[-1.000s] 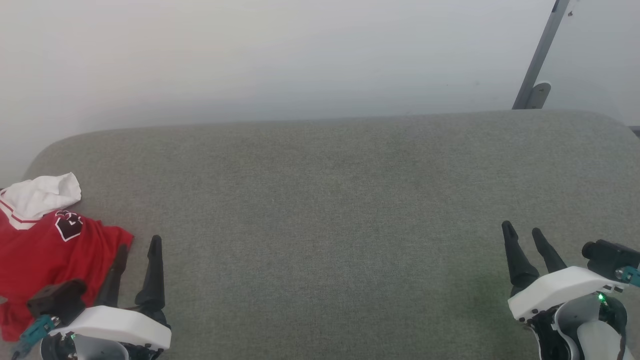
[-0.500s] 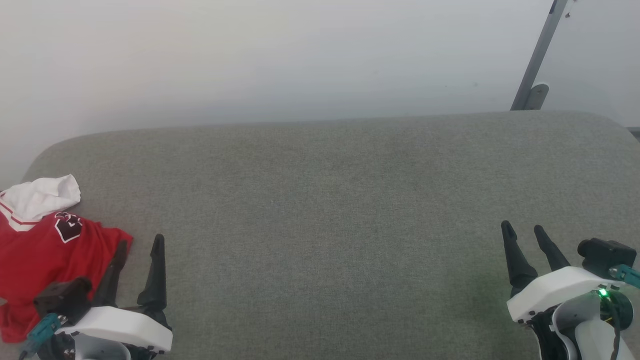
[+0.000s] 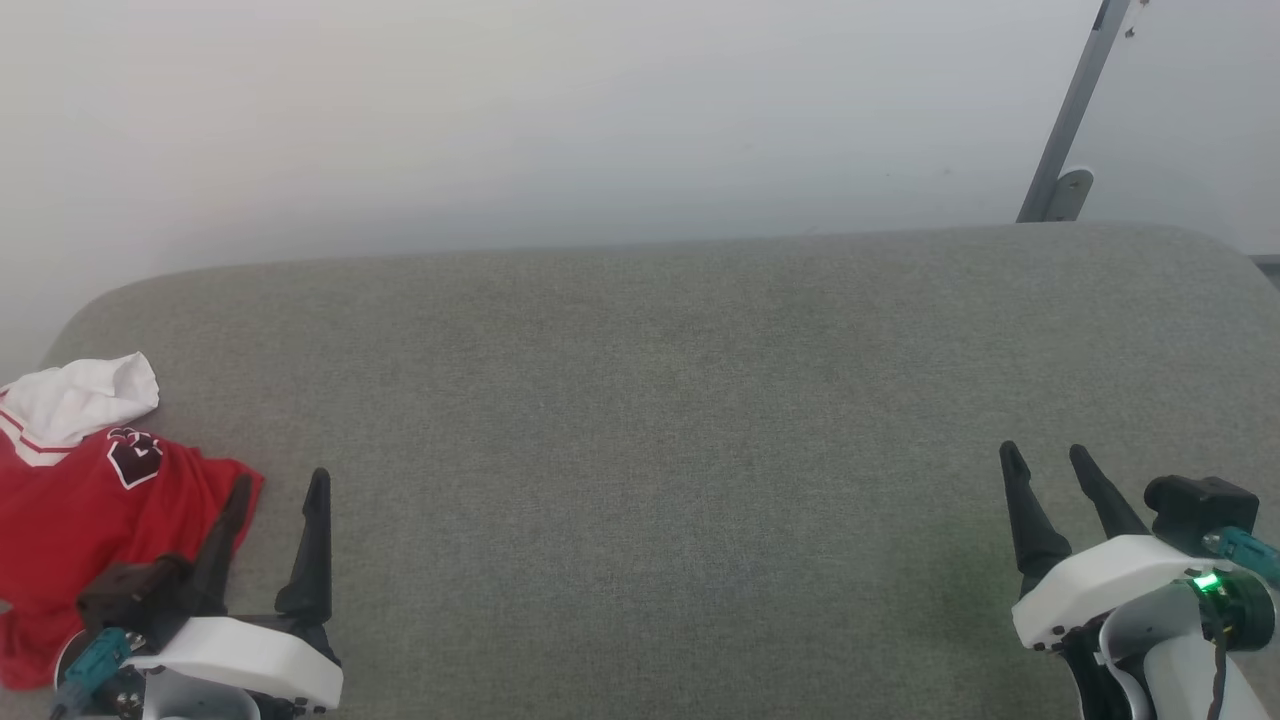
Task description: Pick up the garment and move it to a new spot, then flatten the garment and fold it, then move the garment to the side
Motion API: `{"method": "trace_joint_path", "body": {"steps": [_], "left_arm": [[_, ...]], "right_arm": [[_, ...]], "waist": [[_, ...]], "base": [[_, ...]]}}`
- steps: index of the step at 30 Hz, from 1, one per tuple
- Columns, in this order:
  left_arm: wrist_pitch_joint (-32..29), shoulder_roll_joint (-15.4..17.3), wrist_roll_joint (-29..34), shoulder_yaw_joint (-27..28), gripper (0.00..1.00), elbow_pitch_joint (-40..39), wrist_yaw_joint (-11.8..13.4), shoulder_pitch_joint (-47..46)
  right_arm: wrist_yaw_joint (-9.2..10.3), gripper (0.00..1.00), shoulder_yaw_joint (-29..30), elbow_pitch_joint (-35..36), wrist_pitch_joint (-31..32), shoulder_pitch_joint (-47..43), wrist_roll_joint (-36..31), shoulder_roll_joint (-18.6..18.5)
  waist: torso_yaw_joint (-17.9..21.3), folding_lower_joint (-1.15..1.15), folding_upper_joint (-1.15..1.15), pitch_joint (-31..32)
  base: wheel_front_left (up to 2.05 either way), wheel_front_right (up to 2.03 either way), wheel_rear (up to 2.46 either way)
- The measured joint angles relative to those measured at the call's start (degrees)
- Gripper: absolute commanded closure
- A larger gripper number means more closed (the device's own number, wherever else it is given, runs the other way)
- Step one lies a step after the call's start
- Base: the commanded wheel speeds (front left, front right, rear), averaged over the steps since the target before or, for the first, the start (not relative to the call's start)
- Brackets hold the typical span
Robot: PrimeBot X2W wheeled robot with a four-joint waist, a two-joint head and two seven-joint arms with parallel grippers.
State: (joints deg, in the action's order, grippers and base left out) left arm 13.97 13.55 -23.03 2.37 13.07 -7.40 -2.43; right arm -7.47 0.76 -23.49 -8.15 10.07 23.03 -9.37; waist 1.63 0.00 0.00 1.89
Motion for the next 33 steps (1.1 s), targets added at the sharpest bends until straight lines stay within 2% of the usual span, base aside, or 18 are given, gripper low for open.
{"method": "trace_joint_path", "body": {"steps": [10,33], "left_arm": [[0.89,0.49,2.97,-0.41,0.0,-0.15,0.0,0.1],[1.02,0.62,1.96,-1.02,0.0,0.67,-0.01,0.4]], "right_arm": [[0.0,0.0,-0.12,0.02,-0.8,0.25,-3.27,-0.1],[-0.01,0.0,-0.04,0.62,-0.86,0.23,-3.37,0.23]], "waist": [[0.17,0.0,0.0,0.27],[-0.06,0.0,0.0,0.28]], "base": [[0.0,0.0,0.0],[0.0,0.0,0.0]]}}
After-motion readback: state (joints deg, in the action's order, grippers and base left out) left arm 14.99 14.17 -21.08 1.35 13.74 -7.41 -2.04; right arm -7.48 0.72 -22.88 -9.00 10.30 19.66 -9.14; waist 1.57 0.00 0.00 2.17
